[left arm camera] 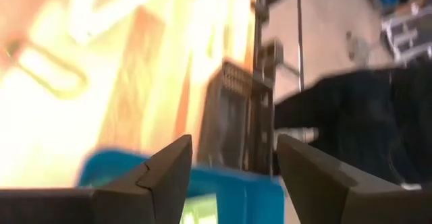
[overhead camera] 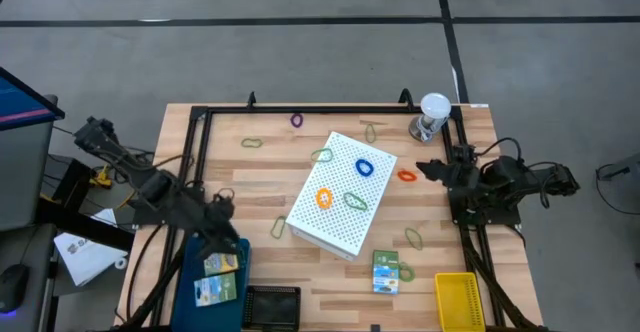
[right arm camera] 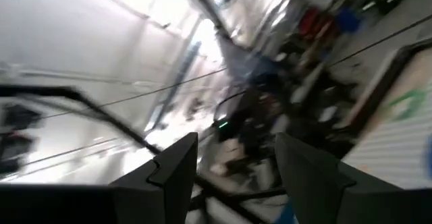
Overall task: Pick & Place Office Desk Supplies
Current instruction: Put the yellow crayon box into the blue bin
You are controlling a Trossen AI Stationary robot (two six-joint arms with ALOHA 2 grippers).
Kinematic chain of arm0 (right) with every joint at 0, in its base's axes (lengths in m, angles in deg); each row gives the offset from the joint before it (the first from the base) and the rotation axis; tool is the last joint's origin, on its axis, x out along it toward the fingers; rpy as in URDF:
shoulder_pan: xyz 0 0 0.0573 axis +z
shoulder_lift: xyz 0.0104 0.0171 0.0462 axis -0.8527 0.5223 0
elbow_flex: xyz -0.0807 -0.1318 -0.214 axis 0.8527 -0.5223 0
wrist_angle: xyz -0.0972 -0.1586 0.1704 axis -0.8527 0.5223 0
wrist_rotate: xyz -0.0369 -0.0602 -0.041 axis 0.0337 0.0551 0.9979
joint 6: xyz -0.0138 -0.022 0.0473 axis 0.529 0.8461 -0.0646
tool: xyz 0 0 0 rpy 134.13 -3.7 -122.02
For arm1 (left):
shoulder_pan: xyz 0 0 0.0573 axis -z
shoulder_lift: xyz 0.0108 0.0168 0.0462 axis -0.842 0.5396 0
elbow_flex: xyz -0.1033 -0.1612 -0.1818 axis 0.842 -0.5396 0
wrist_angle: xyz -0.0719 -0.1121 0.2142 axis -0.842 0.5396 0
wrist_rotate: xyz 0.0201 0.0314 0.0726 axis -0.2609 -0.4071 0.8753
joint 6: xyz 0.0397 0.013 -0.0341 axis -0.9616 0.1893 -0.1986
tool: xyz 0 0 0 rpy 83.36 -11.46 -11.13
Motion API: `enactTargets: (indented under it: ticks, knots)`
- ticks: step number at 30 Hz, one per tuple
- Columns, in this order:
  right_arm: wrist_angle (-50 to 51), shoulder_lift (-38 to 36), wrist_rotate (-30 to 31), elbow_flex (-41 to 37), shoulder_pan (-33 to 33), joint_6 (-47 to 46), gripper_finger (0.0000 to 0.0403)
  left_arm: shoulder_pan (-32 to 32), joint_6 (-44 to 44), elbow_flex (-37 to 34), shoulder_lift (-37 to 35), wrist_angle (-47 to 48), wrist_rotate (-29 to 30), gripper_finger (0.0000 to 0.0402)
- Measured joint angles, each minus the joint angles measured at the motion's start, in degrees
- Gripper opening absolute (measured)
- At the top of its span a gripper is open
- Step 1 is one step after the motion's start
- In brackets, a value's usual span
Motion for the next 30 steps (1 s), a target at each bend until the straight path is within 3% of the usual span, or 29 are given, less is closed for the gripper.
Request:
enactTargets:
  ticks: [2,5,8,10,12,15,19,22,26,30]
  knots:
    - [-3.53,0.45,-2.71,-0.01,0.27,-0.62,0.0195,-2.75,-1.70,0.00,-0.09,-2.24,0.27,0.0210]
    - [-13.35,2.92,-2.16,0.74,2.00,3.09,0.0195,-6.19,-4.31,0.00,-0.07,-5.46,0.38,0.0211]
    - [-18.92,8.26,-1.18,6.68,5.14,12.38,0.0195,-8.72,-6.40,0.00,-0.07,-8.67,0.26,0.0211]
    - [-16.07,12.66,-0.22,12.78,7.81,18.06,0.0195,-9.67,-6.89,0.00,-0.07,-10.02,-0.05,0.0211]
    - [-8.46,18.09,1.61,20.64,10.68,21.99,0.0195,-10.01,-7.02,0.00,-0.07,-10.77,-0.05,0.0212]
    - [13.18,27.06,7.11,34.35,14.67,22.82,0.0195,-10.03,-7.83,0.00,-0.07,-10.66,-0.07,0.0213]
    - [44.36,40.41,15.04,52.58,18.99,13.58,0.0195,-10.01,-8.98,0.00,-0.07,-10.66,0.41,0.0214]
    - [62.17,49.69,16.63,63.71,21.85,3.77,0.0195,-10.01,-10.48,0.00,-0.05,-10.65,0.82,0.0214]
    - [77.17,59.74,16.59,73.50,27.94,-9.04,0.0195,-9.99,-11.69,0.00,-0.05,-10.61,2.28,0.0214]
    - [81.43,66.64,17.22,77.18,34.22,-21.47,0.0195,-9.99,-11.69,0.00,-0.05,-10.61,2.45,0.0214]
